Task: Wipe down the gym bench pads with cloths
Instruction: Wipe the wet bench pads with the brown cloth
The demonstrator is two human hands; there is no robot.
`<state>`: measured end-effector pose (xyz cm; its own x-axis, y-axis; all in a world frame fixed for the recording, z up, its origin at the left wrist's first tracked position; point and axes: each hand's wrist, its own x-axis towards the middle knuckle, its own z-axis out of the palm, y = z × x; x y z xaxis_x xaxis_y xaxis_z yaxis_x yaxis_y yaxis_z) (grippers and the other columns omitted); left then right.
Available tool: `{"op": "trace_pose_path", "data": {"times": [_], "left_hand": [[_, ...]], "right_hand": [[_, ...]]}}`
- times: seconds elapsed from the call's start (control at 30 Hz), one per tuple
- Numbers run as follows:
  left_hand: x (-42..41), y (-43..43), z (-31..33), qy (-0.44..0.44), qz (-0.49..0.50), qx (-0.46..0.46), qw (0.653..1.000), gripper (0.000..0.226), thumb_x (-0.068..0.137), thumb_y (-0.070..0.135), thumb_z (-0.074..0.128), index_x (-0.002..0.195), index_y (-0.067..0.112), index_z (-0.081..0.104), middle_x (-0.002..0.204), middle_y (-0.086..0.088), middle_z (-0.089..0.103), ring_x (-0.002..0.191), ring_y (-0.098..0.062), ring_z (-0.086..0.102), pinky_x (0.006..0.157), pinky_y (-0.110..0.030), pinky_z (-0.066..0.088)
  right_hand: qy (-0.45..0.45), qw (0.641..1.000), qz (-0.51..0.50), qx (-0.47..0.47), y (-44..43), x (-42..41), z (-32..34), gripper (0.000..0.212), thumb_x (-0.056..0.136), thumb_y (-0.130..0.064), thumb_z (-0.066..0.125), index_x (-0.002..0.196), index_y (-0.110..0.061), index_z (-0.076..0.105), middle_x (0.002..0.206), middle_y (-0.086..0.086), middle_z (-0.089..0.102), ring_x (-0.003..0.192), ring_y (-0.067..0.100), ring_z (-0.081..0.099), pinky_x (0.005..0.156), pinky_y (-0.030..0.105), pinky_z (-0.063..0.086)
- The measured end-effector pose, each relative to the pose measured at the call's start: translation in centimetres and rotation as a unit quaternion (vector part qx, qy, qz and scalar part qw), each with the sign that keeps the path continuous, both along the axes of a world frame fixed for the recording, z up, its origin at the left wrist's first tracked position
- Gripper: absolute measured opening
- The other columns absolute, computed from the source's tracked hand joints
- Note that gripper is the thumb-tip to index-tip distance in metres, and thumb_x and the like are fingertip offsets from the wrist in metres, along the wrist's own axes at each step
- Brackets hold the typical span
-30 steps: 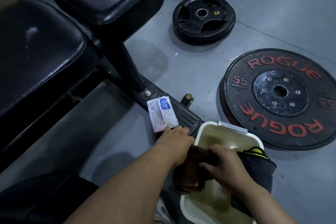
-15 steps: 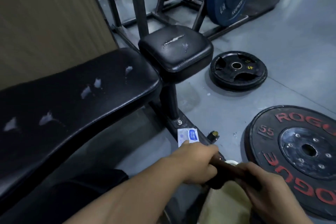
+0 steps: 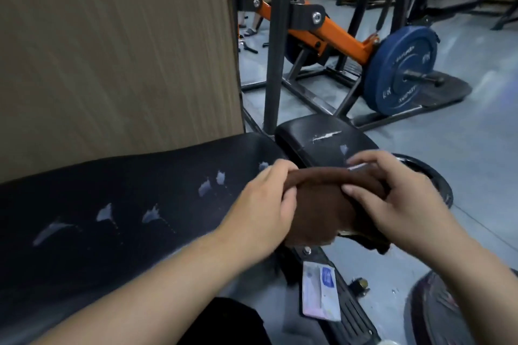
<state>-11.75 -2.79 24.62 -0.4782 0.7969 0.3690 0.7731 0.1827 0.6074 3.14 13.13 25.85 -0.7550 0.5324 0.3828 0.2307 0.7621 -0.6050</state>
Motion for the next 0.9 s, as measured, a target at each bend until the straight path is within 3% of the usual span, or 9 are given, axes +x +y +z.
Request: {"op": "trace_pose_path", "data": {"times": [0.1, 0.2, 0.33, 0.4, 0.47, 0.53, 0.6, 0.73, 0.9], "left_hand": [[-3.4, 0.4, 0.4, 0.005, 0.062, -0.018, 0.998, 0.021, 0.098, 0.016, 0.050, 0.117, 0.023, 0.050, 0.109, 0.003, 0.057, 0.097, -0.013, 0.052, 0.081, -0.024, 0.035], [-6.4, 1.1, 0.1, 0.010, 0.108, -0.070, 0.992, 0.028, 0.099, 0.020, 0.050, 0.126, 0.022, 0.045, 0.119, -0.002, 0.055, 0.106, -0.022, 0.054, 0.091, -0.040, 0.044], [-9.0, 1.1, -0.3, 0.074, 0.139, -0.181, 0.971, 0.051, 0.097, 0.026, 0.056, 0.142, 0.017, 0.033, 0.130, -0.006, 0.046, 0.110, -0.027, 0.055, 0.089, -0.041, 0.048], [-9.9, 0.6, -0.5, 0.148, 0.148, -0.238, 0.948, 0.057, 0.097, 0.034, 0.054, 0.146, 0.016, 0.032, 0.141, -0.005, 0.041, 0.123, -0.026, 0.049, 0.099, -0.042, 0.045], [-10.6, -0.1, -0.5, 0.186, 0.134, -0.290, 0.929, 0.062, 0.096, 0.045, 0.049, 0.149, 0.017, 0.031, 0.154, -0.004, 0.032, 0.140, -0.024, 0.034, 0.115, -0.049, 0.029], [-11.2, -0.8, -0.5, 0.183, 0.112, -0.338, 0.916, 0.073, 0.095, 0.053, 0.045, 0.154, 0.016, 0.024, 0.163, -0.003, 0.018, 0.151, -0.022, 0.014, 0.120, -0.060, 0.009], [-11.6, -1.2, -0.5, 0.173, 0.096, -0.373, 0.907, 0.083, 0.092, 0.061, 0.043, 0.157, 0.016, 0.016, 0.166, -0.002, 0.010, 0.153, -0.021, 0.002, 0.117, -0.066, 0.001], [-11.7, -1.7, -0.9, 0.149, 0.102, -0.404, 0.897, 0.102, 0.083, 0.079, 0.038, 0.158, 0.015, 0.009, 0.166, -0.006, 0.004, 0.153, -0.022, -0.004, 0.116, -0.067, -0.004], [-11.0, -2.1, -1.9, 0.156, 0.125, -0.372, 0.906, 0.098, 0.086, 0.076, 0.036, 0.158, 0.016, 0.006, 0.166, -0.005, 0.002, 0.153, -0.019, -0.006, 0.117, -0.066, -0.002]], "right_hand": [[-0.037, 0.999, 0.016, -0.006, 1.0, -5.1, 1.4, 0.040, 0.084, -0.031, 0.074, 0.114, -0.039, 0.050, 0.082, -0.012, 0.066, 0.077, 0.001, 0.056, 0.066, 0.010, 0.037], [-0.079, 0.996, 0.034, 0.004, 1.8, -9.7, 1.4, 0.047, 0.085, -0.031, 0.075, 0.124, -0.031, 0.048, 0.085, -0.011, 0.062, 0.083, 0.009, 0.059, 0.065, 0.018, 0.037], [-0.136, 0.989, 0.025, 0.059, 2.3, -14.2, -0.1, 0.058, 0.084, -0.031, 0.076, 0.132, -0.019, 0.047, 0.119, 0.003, 0.059, 0.115, 0.025, 0.055, 0.085, 0.029, 0.039], [-0.190, 0.972, -0.024, 0.135, 1.6, -15.2, -1.5, 0.062, 0.085, -0.042, 0.071, 0.135, -0.016, 0.044, 0.129, 0.009, 0.052, 0.122, 0.030, 0.048, 0.095, 0.039, 0.042], [-0.174, 0.969, -0.053, 0.168, 0.0, -15.0, -2.9, 0.061, 0.088, -0.050, 0.061, 0.135, -0.014, 0.046, 0.134, 0.012, 0.050, 0.128, 0.034, 0.042, 0.101, 0.046, 0.042], [-0.157, 0.976, -0.041, 0.148, -2.0, -14.4, -4.1, 0.063, 0.090, -0.055, 0.048, 0.138, -0.015, 0.048, 0.145, 0.015, 0.046, 0.138, 0.036, 0.034, 0.111, 0.049, 0.034], [-0.214, 0.967, -0.014, 0.136, -3.5, -14.0, -5.4, 0.070, 0.091, -0.062, 0.036, 0.149, -0.022, 0.036, 0.160, 0.012, 0.026, 0.149, 0.035, 0.015, 0.119, 0.052, 0.019], [-0.266, 0.958, 0.007, 0.108, -4.1, -14.1, -7.2, 0.088, 0.078, -0.074, 0.004, 0.156, -0.035, 0.015, 0.166, 0.008, 0.001, 0.151, 0.033, -0.010, 0.120, 0.055, -0.004], [-0.285, 0.952, 0.010, 0.113, -3.5, -14.5, -7.3, 0.092, 0.072, -0.078, -0.001, 0.156, -0.040, 0.008, 0.166, 0.005, -0.005, 0.150, 0.033, -0.014, 0.118, 0.056, -0.011]]}}
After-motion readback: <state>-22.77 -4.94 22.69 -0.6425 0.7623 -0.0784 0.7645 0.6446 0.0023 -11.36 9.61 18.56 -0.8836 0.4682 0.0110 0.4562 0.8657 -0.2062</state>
